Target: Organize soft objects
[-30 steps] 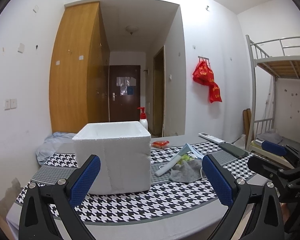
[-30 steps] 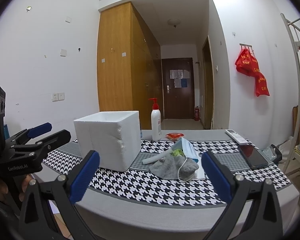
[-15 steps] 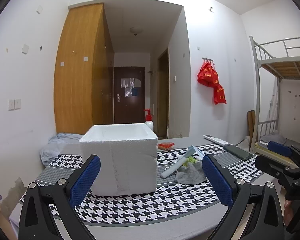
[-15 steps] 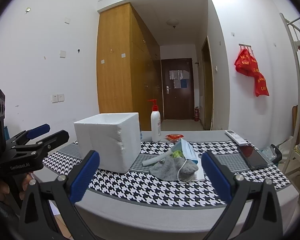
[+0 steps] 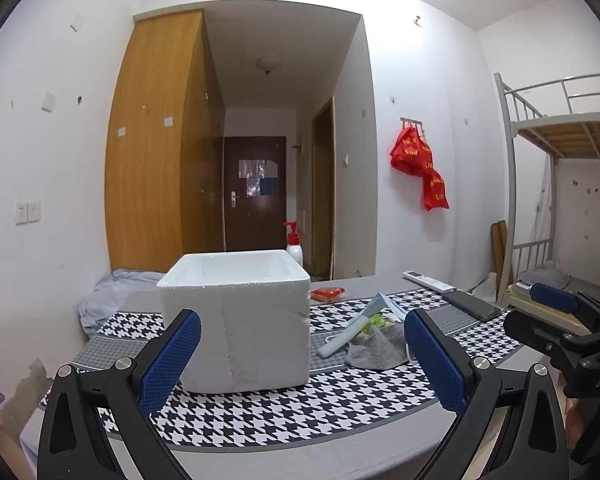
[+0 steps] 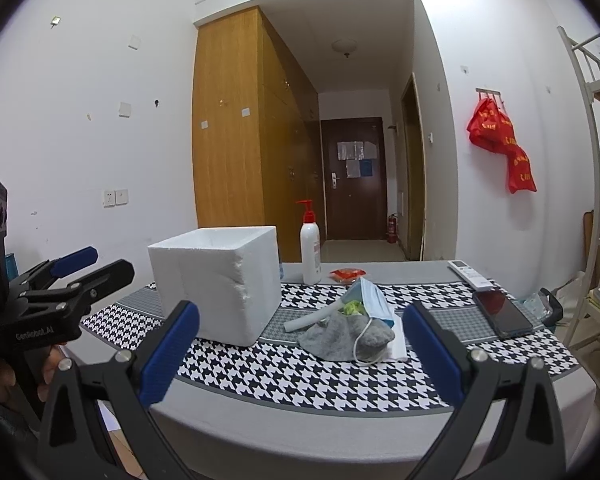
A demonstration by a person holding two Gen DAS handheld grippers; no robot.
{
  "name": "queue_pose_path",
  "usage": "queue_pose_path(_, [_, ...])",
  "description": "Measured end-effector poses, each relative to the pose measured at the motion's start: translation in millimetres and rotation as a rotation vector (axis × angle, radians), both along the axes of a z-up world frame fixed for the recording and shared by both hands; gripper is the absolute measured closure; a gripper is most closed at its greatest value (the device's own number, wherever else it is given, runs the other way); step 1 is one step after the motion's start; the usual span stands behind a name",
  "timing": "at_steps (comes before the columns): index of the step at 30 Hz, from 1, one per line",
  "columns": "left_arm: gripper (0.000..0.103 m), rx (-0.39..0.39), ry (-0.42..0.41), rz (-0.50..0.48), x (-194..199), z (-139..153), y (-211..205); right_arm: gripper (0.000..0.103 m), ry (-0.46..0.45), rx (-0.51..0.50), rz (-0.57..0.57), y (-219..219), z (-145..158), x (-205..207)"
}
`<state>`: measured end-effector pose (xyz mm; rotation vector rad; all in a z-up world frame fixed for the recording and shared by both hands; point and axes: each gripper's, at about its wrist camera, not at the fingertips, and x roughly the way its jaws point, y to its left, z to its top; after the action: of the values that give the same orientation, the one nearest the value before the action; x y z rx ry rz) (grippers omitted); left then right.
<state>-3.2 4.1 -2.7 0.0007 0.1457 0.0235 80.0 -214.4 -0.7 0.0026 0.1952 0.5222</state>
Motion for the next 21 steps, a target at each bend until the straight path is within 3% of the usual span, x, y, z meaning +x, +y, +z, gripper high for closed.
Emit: queue_pose_path(21, [0.001, -0.019, 0.093, -0.041, 38, -15, -5, 0.0, 0.056, -0.022, -0.028, -4, -14, 23])
